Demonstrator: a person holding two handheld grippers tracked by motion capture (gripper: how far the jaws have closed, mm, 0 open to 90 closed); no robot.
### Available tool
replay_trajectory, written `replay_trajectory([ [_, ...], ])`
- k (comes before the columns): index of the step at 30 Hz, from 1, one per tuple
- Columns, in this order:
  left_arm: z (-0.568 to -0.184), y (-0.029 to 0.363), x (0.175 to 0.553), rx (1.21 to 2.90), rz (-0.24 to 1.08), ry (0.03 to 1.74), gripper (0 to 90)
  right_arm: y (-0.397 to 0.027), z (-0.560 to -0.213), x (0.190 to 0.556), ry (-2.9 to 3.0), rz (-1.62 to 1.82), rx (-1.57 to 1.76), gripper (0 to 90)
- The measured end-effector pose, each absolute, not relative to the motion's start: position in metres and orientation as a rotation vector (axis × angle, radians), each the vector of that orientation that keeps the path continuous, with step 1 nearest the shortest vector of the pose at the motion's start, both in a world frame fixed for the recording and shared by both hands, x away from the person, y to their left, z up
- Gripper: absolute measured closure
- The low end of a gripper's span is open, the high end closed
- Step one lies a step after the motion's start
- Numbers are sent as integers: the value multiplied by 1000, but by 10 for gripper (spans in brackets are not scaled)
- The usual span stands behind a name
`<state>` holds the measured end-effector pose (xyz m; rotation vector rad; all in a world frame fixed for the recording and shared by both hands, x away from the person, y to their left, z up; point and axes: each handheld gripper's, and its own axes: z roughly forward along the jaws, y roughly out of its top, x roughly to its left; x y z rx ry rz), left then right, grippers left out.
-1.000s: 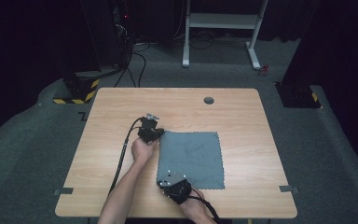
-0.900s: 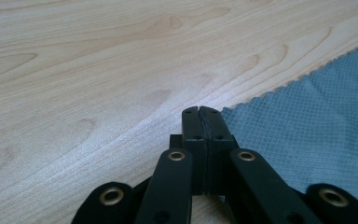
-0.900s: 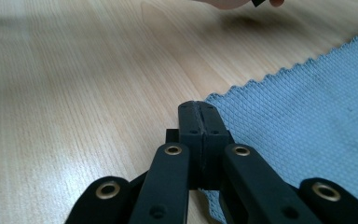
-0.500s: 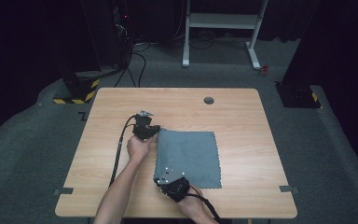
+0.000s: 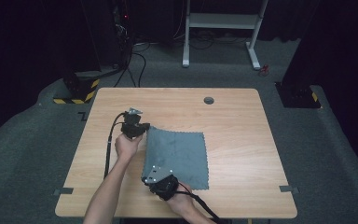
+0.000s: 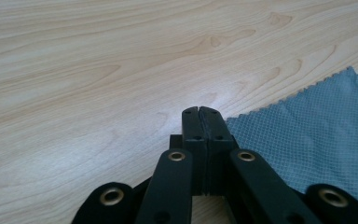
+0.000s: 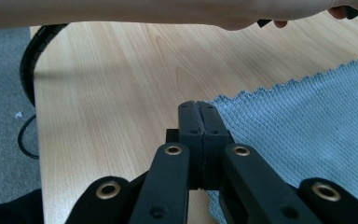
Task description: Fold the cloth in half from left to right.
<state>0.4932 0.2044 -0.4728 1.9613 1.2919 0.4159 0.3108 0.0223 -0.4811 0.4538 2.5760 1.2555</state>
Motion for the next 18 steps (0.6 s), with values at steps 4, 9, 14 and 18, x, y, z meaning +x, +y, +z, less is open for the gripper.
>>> replay_trajectory([
  [4,-475,198,494,1962,414,1283,898,17,-482,312,2580,1257,478,900],
  [9,-483,184,497,1965,393,1271,898,6,-486,314,2577,1259,510,900],
  [14,-482,172,498,1989,394,1239,898,-5,-491,312,2574,1263,557,900],
  [18,-478,162,499,1989,396,1211,898,-14,-495,312,2567,1264,589,900],
])
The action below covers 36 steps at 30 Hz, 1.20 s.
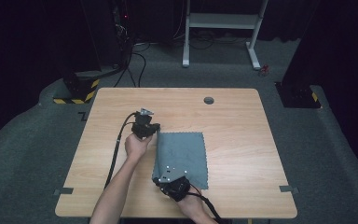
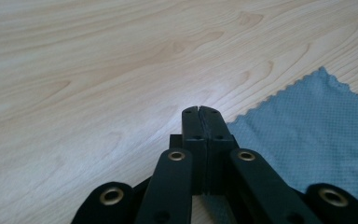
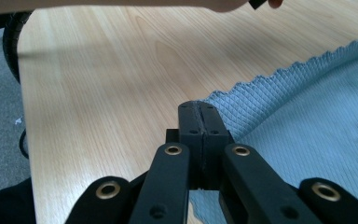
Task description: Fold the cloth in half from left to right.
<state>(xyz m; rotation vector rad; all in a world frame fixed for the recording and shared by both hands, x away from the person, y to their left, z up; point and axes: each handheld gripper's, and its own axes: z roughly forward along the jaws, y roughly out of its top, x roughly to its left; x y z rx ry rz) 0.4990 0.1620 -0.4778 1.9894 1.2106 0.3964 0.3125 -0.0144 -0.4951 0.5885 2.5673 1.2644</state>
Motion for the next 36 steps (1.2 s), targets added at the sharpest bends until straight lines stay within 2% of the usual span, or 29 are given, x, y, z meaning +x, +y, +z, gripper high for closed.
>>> replay_trajectory([
  [36,-486,91,510,2004,308,1125,898,-108,-514,305,2464,1224,832,900],
])
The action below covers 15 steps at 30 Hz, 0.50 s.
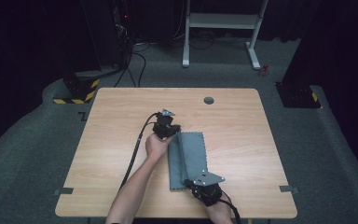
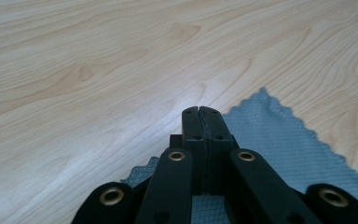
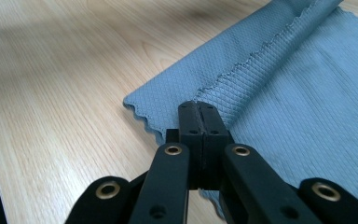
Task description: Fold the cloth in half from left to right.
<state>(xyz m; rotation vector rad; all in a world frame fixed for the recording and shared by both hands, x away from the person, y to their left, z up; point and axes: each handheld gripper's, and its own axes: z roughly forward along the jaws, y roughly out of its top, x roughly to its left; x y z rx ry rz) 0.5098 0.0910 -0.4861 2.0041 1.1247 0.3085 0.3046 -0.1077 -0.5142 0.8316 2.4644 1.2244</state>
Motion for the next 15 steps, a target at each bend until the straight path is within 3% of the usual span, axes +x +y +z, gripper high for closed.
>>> replay_trajectory([
  [15,-490,48,516,2055,293,1072,897,-137,-521,298,2415,1222,933,900],
])
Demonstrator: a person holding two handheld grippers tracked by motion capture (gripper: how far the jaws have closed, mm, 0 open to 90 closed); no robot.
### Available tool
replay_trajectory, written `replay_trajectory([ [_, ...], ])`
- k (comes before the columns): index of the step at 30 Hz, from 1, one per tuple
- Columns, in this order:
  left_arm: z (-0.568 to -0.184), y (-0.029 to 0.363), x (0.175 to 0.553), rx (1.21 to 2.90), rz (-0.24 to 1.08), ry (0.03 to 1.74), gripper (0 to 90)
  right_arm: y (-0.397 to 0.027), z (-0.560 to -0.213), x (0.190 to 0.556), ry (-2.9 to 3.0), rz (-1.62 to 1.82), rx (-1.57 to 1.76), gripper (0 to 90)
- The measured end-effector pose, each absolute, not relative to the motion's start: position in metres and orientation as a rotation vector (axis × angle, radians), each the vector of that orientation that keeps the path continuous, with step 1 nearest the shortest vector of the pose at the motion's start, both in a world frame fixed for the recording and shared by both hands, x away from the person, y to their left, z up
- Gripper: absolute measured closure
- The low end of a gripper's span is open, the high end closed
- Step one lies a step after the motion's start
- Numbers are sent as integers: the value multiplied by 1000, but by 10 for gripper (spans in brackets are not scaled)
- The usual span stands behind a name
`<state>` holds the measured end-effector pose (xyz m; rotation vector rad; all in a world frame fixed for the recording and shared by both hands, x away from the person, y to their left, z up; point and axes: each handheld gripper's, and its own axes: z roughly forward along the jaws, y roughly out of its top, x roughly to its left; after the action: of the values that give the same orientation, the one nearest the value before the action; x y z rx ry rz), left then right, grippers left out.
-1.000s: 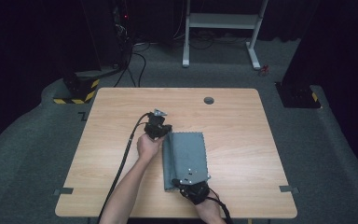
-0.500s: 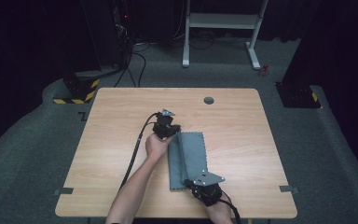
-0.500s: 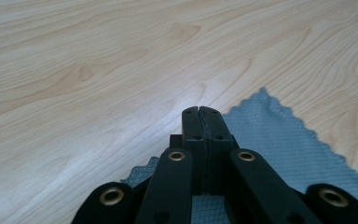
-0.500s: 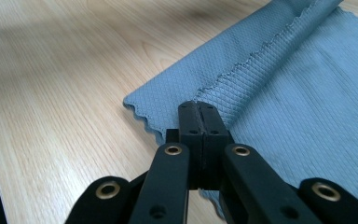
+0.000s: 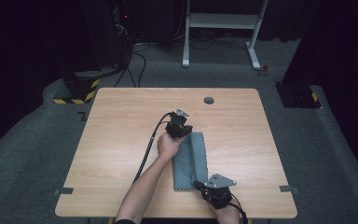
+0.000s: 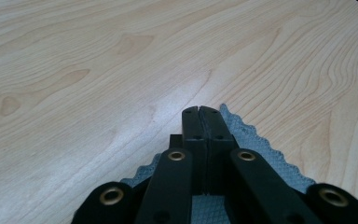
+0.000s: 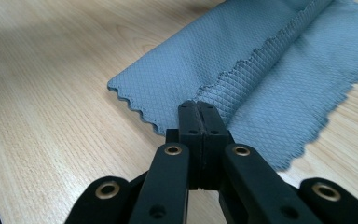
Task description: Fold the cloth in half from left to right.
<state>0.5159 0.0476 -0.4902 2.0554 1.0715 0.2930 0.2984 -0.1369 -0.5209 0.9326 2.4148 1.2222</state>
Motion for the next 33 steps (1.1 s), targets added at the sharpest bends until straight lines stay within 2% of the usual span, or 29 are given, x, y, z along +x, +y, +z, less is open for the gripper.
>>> replay_trajectory([
  [19,-498,15,519,2095,294,1031,897,-150,-520,294,2384,1136,979,899],
  [33,-503,11,519,2129,323,1034,893,-154,-522,295,2383,1115,1007,893],
])
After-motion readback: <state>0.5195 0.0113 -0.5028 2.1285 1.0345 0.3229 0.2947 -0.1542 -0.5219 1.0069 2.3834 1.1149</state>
